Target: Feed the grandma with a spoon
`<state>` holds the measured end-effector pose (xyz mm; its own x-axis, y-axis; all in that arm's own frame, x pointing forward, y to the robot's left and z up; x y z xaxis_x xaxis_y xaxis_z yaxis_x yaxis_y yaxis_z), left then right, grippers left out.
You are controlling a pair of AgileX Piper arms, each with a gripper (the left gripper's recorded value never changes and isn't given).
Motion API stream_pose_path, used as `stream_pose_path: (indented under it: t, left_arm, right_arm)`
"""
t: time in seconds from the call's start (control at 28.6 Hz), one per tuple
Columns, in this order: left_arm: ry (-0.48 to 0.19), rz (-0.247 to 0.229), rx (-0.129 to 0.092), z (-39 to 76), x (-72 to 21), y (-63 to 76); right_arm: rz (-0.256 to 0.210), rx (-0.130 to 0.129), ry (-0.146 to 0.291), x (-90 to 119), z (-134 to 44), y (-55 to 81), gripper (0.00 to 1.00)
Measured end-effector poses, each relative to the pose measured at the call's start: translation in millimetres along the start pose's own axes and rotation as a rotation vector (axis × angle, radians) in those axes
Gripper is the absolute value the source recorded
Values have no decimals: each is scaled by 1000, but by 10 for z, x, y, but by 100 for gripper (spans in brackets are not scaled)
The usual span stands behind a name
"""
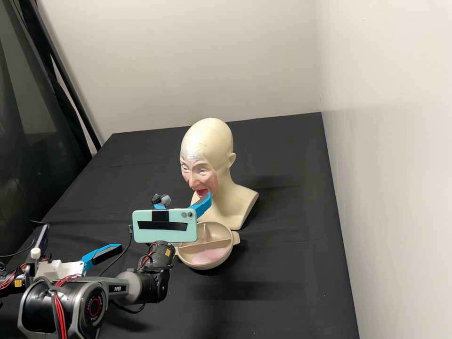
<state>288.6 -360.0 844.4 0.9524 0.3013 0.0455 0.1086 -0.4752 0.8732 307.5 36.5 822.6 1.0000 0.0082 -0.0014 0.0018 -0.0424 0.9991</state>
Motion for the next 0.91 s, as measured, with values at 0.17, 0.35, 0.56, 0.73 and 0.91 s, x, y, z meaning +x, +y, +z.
stream_pose_path:
  t: [0.17, 0.35, 0.56, 0.73, 0.91]
  left_arm:
    - [46, -29, -5, -171, 27, -75]
    - [94, -39, -32, -318, 36, -104]
    - [118, -37, -40, -391, 30, -100]
    - [112, -39, -36, -385, 31, -102]
    - [112, -39, -36, -385, 31, -102]
  right_arm:
    - [0, 0, 0, 0, 0, 0, 100]
    - [0, 0, 0, 0, 0, 0, 100]
    - [0, 0, 0, 0, 0, 0, 100]
    - [-8, 0, -9, -24, 23, -21, 100]
    - [-34, -2, -34, -112, 97, -84, 100]
